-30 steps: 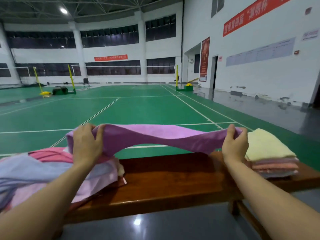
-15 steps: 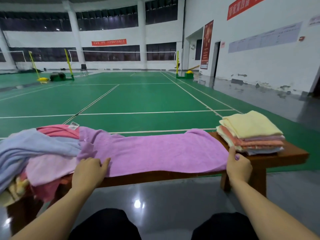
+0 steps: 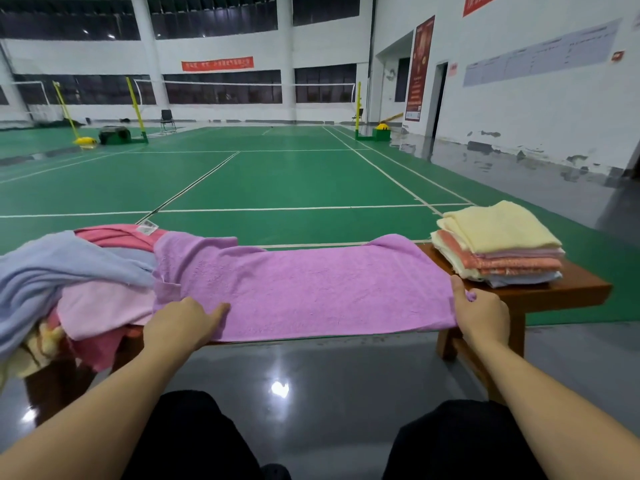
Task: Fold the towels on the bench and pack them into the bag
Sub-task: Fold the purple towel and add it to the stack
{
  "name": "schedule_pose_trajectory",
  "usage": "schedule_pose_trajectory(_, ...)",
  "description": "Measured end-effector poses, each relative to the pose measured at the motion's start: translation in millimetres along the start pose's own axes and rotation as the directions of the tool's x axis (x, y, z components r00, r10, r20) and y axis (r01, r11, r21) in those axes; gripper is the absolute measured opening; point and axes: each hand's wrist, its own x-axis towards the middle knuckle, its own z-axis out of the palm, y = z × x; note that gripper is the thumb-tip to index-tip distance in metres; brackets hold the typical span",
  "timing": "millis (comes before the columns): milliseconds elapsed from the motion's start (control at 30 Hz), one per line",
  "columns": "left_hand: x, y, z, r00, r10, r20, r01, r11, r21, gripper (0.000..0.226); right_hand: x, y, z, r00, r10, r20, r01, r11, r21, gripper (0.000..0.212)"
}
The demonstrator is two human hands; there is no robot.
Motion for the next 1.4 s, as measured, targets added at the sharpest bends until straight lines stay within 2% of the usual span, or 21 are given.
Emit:
schedule_pose_trajectory(67,-1,4,-3,0.998,0.027,0.059,-0.031,0.997,0.076,0.076,1,2,-1,1.0,-0.012,0.008,0.012,1.0,-0.026,0.08)
schedule_pose_trajectory(133,1,13,-8,0.994,0.066,0.089,-0.081,0.981,0.177,0.073,1,1,-5,0.997,-0.083,0.0,0.083,0.994,-0.074,0.073)
schedule_pose_trajectory(267,3,58,-24,0.975,0.224,-0.002,-0.21,0.913,0.35,0.043,5,-11,-11,0.946,-0.313,-0.086,0.296,0.94,-0.167,0.055)
schedule_pose_trajectory(333,1,93,-26,0.953,0.303,-0.002,-0.286,0.902,0.325,0.042,13,-22,-10,0.921,-0.383,-0.074,0.366,0.914,-0.176,0.051)
schedule_pose_trajectory(400,-2,135,-20,0.929,0.365,0.051,-0.368,0.907,0.203,0.049,24,-36,-5,0.904,-0.426,-0.027,0.417,0.895,-0.161,0.051)
schedule_pose_trajectory(500,-3,197,5,0.884,0.452,0.12,-0.439,0.891,-0.116,0.052,49,-58,8,0.892,-0.444,0.084,0.451,0.883,-0.13,0.053)
schedule_pose_trajectory(600,-9,252,32,0.827,0.557,0.076,-0.473,0.763,-0.439,0.033,78,-73,33,0.9,-0.361,0.244,0.398,0.909,-0.125,0.041)
schedule_pose_trajectory(700,-16,299,52,0.761,0.648,-0.026,-0.529,0.596,-0.604,0.017,111,-77,56,0.905,-0.247,0.346,0.312,0.939,-0.145,0.022)
schedule_pose_trajectory(800,-16,336,66,0.721,0.692,-0.047,-0.488,0.458,-0.743,0.007,142,-79,71,0.913,-0.157,0.377,0.248,0.946,-0.207,0.031)
schedule_pose_trajectory(867,-14,355,74,0.71,0.704,-0.026,-0.45,0.425,-0.785,0.005,159,-81,79,0.928,-0.099,0.358,0.219,0.924,-0.313,0.037)
schedule_pose_trajectory(967,-10,375,79,0.704,0.71,-0.026,-0.489,0.458,-0.743,0.009,180,-83,93,0.926,0.005,0.378,0.148,0.915,-0.375,0.052)
schedule_pose_trajectory(1067,-4,387,77,0.704,0.708,0.051,-0.547,0.587,-0.596,0.016,194,-87,100,0.886,0.044,0.462,0.155,0.911,-0.382,0.059)
schedule_pose_trajectory(1133,3,390,77,0.711,0.694,0.116,-0.535,0.641,-0.55,0.026,196,-92,97,0.842,0.029,0.539,0.178,0.928,-0.327,0.054)
schedule_pose_trajectory(1233,17,390,72,0.668,0.701,0.25,-0.495,0.669,-0.555,0.041,196,-96,91,0.791,-0.004,0.612,0.091,0.99,-0.111,0.035)
schedule_pose_trajectory(1300,24,389,67,0.623,0.711,0.325,-0.443,0.664,-0.602,0.038,196,-98,88,0.787,-0.02,0.617,0.057,0.998,-0.041,0.032)
schedule_pose_trajectory(1400,30,382,58,0.565,0.739,0.367,-0.384,0.629,-0.676,0.019,201,-99,88,0.816,-0.018,0.577,0.068,0.996,-0.064,0.037)
